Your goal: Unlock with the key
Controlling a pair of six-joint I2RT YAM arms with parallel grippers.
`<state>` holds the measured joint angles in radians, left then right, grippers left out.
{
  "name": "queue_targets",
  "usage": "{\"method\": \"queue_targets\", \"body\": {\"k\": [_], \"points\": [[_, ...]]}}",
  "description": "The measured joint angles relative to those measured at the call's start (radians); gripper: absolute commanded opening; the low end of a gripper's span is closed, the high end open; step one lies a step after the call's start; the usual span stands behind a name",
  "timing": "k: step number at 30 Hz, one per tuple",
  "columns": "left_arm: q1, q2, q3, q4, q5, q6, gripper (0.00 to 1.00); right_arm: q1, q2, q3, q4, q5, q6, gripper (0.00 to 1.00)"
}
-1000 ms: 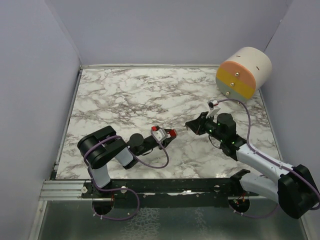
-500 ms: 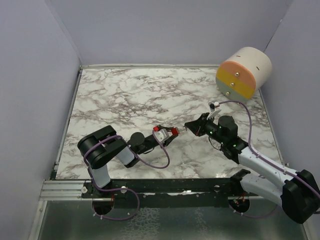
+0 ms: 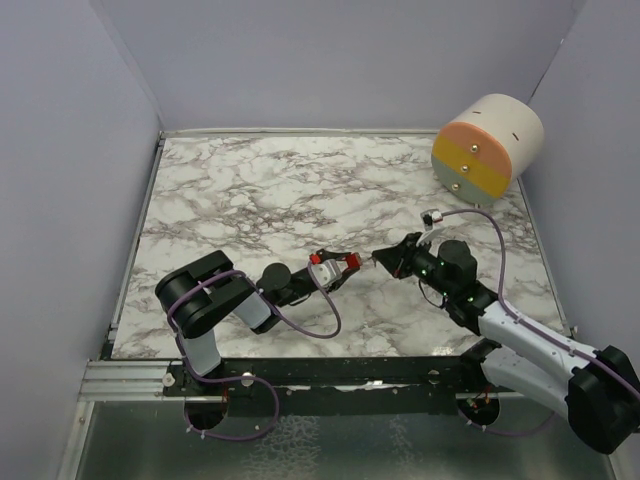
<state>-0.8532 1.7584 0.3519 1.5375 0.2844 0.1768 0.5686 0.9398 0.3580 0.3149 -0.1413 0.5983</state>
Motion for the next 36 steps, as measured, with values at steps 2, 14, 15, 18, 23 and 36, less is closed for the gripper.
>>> {"method": "queue_targets", "body": {"k": [2,14,15,18,23,36], "points": [[0.000,0.000,0.002,0.000,0.002,0.004,0.00,0.000,-0.010,-0.005,0.000,0.006,0.000,0.01],[-0.010,0.002,0.018,0.000,0.007,0.022,0.00,0.000,-0.024,-0.035,0.054,0.021,0.037,0.01],[-0.011,0.003,0.018,0.000,0.008,0.024,0.00,0.000,-0.019,-0.036,0.060,0.021,0.042,0.01],[-0.013,0.008,0.021,0.000,0.008,0.028,0.00,0.000,-0.005,-0.037,0.076,0.021,0.052,0.01],[-0.015,0.018,0.034,0.000,0.008,0.036,0.00,0.000,0.009,-0.037,0.090,0.021,0.064,0.01],[-0.027,0.029,0.046,0.000,0.007,0.050,0.00,0.006,0.032,-0.037,0.108,0.020,0.079,0.01]]}}
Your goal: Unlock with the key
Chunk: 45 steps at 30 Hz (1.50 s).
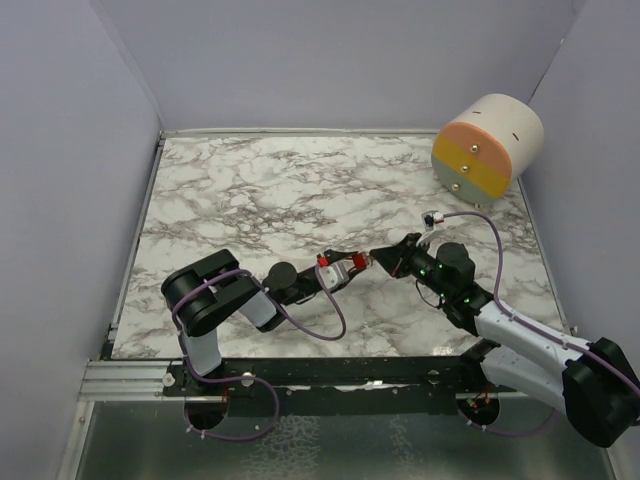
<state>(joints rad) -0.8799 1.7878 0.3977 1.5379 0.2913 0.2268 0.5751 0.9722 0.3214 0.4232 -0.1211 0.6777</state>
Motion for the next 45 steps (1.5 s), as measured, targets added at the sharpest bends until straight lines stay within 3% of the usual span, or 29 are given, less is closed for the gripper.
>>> {"method": "queue_targets", "body": {"k": [16,45], "points": [[-0.016,0.000,0.002,0.000,-0.041,0.029,0.00,0.013,0.009,0.000,0.008,0.002,0.008,0.01],[-0.080,0.000,0.033,-0.003,-0.263,0.060,0.00,0.040,0.024,0.033,0.001,0.102,0.005,0.01]]}}
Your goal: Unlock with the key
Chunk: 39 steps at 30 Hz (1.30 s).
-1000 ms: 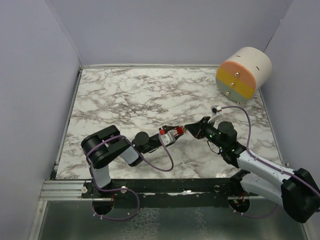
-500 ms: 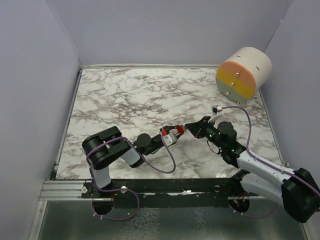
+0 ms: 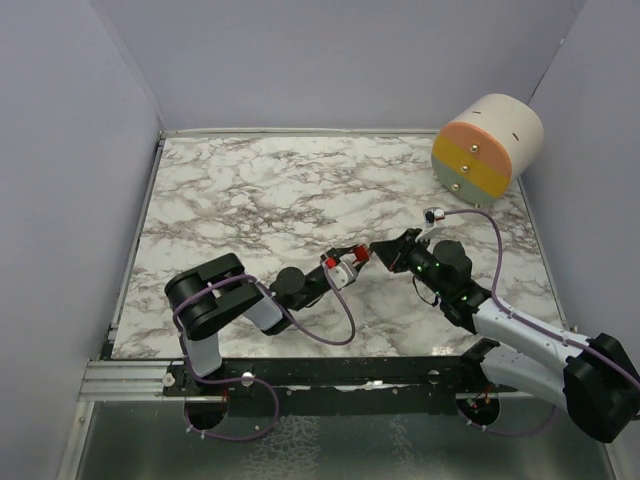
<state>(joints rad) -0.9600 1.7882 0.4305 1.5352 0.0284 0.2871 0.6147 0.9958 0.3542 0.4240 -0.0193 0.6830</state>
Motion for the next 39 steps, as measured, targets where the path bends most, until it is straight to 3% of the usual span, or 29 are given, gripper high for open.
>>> {"method": "queue_targets", "body": {"k": [13,23,39], "points": [[-0.003,0.000,0.016,-0.009,-0.022,-0.024,0.00,0.011,0.014,0.004,0.013,0.023,-0.035,0.01],[-0.006,-0.035,0.074,-0.177,-0.036,-0.041,0.00,0.013,0.047,0.019,0.020,0.053,-0.090,0.01],[-0.005,-0.035,0.015,-0.061,-0.004,-0.013,0.00,0.014,0.066,0.019,0.061,-0.023,-0.068,0.01]]}}
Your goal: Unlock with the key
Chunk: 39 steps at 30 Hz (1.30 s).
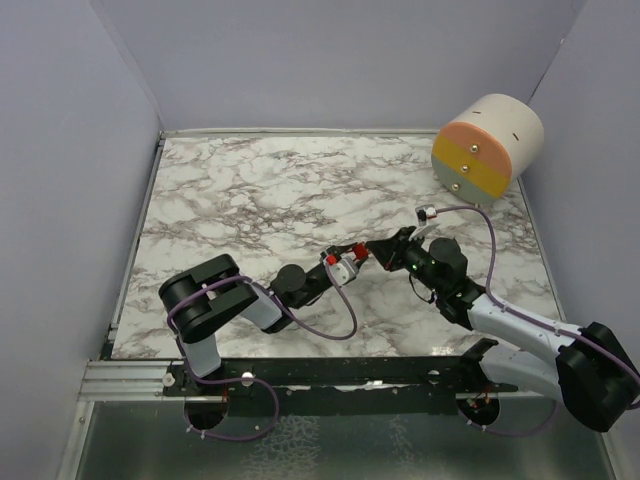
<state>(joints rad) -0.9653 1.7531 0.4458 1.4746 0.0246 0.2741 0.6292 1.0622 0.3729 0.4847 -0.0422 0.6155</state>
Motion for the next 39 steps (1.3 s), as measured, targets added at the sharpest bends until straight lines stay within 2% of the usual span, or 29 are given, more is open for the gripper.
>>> {"method": "queue_targets", "body": {"k": [21,25,29,36,39], "points": [[0.008,-0.001,0.000,0.011,0.010,-0.026,0.00,-0.003,0.004,-0.005,0.031,-0.019,-0.018,0.02],[0.008,-0.001,0.000,0.012,0.010,-0.026,0.00,-0.003,0.002,-0.005,0.031,-0.019,-0.018,0.11],[0.005,-0.001,0.000,0.021,0.011,-0.029,0.00,-0.003,-0.018,-0.003,0.011,-0.019,-0.018,0.14],[-0.005,-0.017,-0.030,0.062,0.026,-0.037,0.00,0.007,-0.110,-0.003,-0.080,-0.018,-0.018,0.36],[-0.006,-0.020,-0.049,0.062,0.031,-0.041,0.00,0.011,-0.144,-0.003,-0.105,-0.015,-0.021,0.39]]}}
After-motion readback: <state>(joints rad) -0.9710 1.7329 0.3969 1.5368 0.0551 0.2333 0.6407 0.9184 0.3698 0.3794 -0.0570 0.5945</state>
